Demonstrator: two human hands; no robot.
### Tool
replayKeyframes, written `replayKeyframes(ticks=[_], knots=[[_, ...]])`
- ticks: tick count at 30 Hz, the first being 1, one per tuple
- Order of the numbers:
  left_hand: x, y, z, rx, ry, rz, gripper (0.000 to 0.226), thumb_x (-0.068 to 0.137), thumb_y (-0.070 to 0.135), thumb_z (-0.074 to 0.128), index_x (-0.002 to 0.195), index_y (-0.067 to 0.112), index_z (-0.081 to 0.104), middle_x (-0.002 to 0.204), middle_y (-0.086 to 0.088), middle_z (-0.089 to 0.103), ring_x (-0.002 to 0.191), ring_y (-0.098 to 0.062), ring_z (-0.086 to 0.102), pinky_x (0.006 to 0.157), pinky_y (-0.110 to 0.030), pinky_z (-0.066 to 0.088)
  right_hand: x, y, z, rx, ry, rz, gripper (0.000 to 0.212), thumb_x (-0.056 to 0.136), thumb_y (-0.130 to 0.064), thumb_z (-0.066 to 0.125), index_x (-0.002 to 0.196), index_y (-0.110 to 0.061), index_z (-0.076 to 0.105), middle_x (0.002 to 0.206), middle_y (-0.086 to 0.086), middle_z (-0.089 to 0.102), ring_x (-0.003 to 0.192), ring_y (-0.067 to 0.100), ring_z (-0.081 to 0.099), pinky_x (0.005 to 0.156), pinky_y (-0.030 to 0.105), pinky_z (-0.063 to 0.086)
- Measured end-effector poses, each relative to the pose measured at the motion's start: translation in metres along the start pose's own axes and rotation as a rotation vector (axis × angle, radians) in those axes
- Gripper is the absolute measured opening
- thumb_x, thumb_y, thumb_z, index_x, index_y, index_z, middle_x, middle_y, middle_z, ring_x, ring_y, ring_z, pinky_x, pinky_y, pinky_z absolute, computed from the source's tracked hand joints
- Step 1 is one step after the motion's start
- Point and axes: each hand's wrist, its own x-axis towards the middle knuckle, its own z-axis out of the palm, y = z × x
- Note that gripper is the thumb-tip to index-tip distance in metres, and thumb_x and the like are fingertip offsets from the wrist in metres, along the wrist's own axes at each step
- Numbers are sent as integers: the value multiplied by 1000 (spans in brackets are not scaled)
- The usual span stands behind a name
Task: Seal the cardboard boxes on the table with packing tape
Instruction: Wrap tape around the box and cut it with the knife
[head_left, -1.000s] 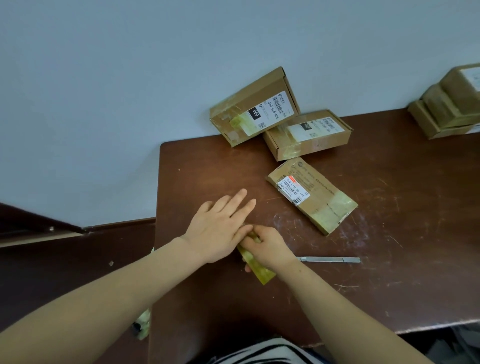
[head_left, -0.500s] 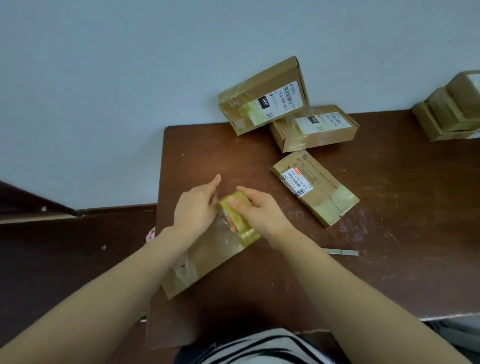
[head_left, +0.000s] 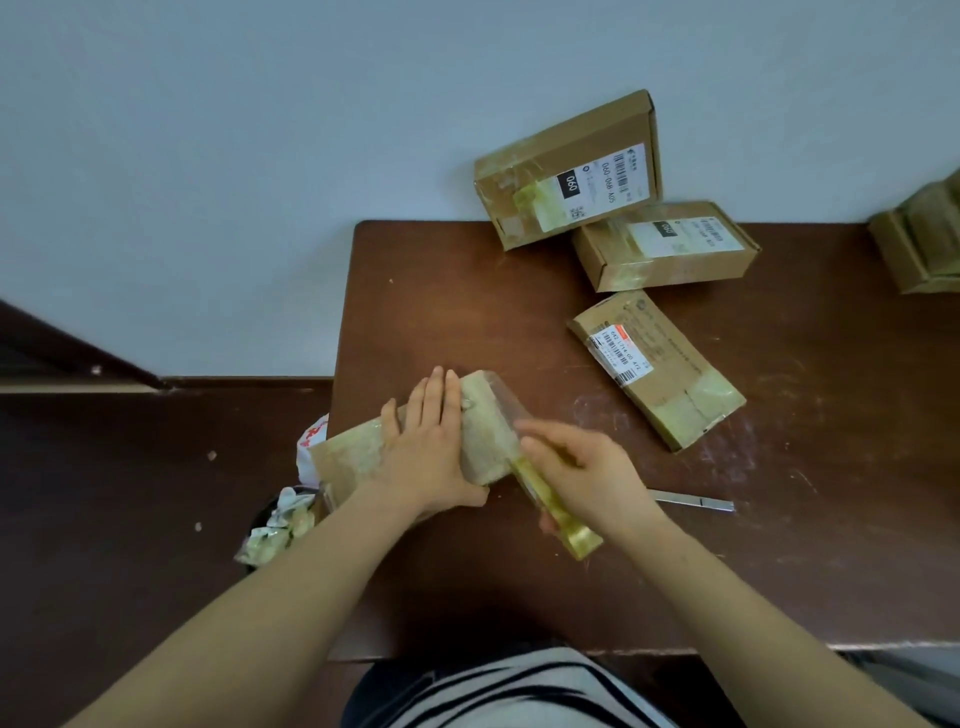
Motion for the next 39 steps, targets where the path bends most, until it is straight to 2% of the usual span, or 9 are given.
replayKeyframes(ticks=[8,13,16,20,24,30,33,35,39], knots=[[-3,3,-5,-16,-34,19,140,53,67,68,146,17,-23,157,-1,-21,145,-22,-12,114,-50,-1,4,25,16,-422,-72,153,37,99,-40,42,135,-37,50,126,-10,61,46,10,65,63,26,58],[-4,5,-12,-5,-100,11,141,55,73,65,146,15,-25,156,-4,-26,144,-22,-19,114,-51,-7,11,23,20,-545,-78,168,33,99,-36,36,119,-26,60,112,-1,69,45,12,65,64,35,59],[2,9,-19,-54,-159,-38,129,59,88,38,147,15,-22,155,-7,-29,141,-23,-29,109,-51,-20,13,24,21,-548,-80,160,33,100,-36,36,121,-28,59,105,-2,70,43,12,64,66,33,59],[29,43,-19,-143,54,-155,76,93,51,32,152,14,3,160,-10,3,147,-27,-3,114,-50,-11,14,26,22,-527,-87,155,33,99,-33,36,124,-27,57,107,0,71,44,13,65,68,31,58],[45,55,-7,-83,273,-140,47,93,30,41,138,16,44,133,-7,52,125,-26,43,111,-37,18,15,27,20,-511,-92,161,32,99,-39,36,121,-32,59,86,-6,70,42,9,63,59,24,55],[46,50,2,-85,425,97,25,93,23,55,92,7,74,127,-8,61,129,-24,46,117,-46,7,15,29,19,-488,-83,160,33,99,-41,35,121,-37,59,68,-13,61,44,8,64,51,18,48],[42,43,0,62,312,235,42,97,40,46,106,8,72,142,-5,50,141,-20,31,116,-43,-5,15,26,17,-485,-96,156,32,100,-38,35,116,-32,62,74,-7,67,49,10,66,54,20,51],[39,40,-3,111,291,293,39,91,39,51,111,11,70,137,-8,54,137,-24,37,118,-46,6,14,24,18,-503,-85,145,32,101,-36,35,113,-29,63,69,-4,65,55,14,68,59,25,55],[32,52,-2,157,303,296,26,81,23,57,95,14,77,118,-10,66,128,-30,49,113,-55,20,11,22,23,-575,16,125,28,99,-38,43,118,-18,48,92,4,70,80,24,70,74,35,56]])
